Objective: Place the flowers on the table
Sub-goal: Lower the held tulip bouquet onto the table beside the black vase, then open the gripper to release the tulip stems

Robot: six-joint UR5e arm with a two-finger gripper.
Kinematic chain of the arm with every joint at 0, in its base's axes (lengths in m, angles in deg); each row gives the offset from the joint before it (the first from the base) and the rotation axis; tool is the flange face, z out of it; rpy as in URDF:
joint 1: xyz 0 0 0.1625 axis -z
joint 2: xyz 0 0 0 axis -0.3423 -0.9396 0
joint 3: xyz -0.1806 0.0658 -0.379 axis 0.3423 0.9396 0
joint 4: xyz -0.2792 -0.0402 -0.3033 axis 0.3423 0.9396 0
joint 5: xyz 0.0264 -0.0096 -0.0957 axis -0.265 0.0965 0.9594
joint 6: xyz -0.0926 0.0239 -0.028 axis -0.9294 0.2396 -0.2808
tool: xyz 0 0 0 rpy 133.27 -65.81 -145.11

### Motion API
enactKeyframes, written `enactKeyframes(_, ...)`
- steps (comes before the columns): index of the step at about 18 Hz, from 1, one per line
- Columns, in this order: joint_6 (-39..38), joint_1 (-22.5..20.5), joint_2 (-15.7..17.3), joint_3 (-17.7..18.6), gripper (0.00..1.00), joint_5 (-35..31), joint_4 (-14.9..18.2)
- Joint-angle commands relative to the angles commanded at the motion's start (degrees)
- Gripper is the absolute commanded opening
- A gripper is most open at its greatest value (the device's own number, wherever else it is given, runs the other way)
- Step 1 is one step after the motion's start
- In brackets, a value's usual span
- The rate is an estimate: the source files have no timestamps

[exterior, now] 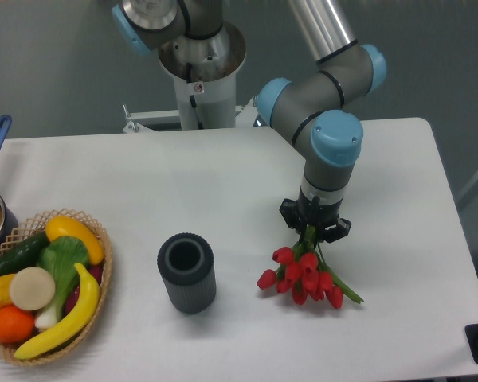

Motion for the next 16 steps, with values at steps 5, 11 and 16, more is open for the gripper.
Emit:
enactKeyframes(5,0.0,-0.1,3.3,-0.4,1.0,0.3,-0.2)
enactKeyframes(11,-0.9,-0.8,11.9,-0.4,1.0,1.5,0.2)
enactKeyframes(16,0.7,-5.3,17.1,0.0,1.0,-0.1,0.7)
